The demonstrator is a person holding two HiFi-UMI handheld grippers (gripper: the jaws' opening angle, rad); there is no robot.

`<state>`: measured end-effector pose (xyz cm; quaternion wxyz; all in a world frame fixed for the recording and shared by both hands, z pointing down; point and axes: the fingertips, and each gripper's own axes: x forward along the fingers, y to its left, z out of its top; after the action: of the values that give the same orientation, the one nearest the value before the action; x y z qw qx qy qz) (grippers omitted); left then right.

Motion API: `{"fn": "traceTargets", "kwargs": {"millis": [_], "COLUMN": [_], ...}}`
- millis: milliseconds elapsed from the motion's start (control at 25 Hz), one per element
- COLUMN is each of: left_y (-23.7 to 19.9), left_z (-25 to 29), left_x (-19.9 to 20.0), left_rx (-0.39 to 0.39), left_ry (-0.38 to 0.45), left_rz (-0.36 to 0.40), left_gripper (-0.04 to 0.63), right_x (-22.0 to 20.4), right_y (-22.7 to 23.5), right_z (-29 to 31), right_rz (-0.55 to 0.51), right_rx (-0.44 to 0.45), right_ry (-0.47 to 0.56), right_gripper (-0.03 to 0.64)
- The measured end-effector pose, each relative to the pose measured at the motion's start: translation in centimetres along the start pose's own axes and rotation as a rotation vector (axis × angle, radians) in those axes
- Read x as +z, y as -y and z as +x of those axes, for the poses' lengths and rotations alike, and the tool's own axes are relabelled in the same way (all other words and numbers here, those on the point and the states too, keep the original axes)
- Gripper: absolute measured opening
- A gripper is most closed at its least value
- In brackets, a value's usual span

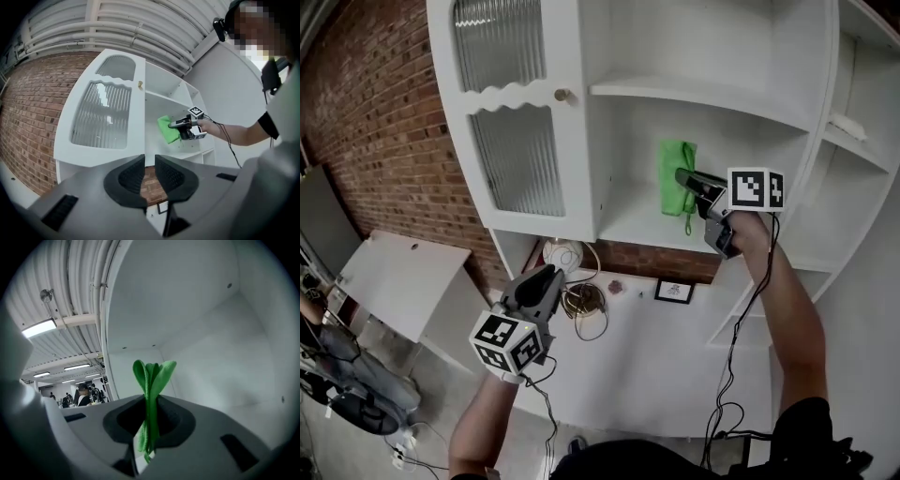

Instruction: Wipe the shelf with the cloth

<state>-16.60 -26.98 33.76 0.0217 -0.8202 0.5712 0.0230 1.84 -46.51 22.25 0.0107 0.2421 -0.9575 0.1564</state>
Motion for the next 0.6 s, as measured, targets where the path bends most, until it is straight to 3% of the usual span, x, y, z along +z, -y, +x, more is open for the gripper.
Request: {"fn": "traceTargets", "kwargs": {"millis": [200, 600], "left_y": [-4.3, -11.4], "left_z": [-1.9, -7.7], "left_x": [-1.0, -2.3], "left_rx": [0.022, 0.173], "left_ry": [-0.018, -0.046], "left_rz": [-0.019, -0.040], "left_gripper": [0.064, 0.064], "right_x": [0.2, -3.1], "right_y": [0.8, 5.5], "right_z": [6.7, 16.6], "right_rz": [0.029, 0.168], "right_rx": [-0.018, -0.109], "right_ry": [-0.075, -0.236], "right_gripper": [0.046, 0.046]}}
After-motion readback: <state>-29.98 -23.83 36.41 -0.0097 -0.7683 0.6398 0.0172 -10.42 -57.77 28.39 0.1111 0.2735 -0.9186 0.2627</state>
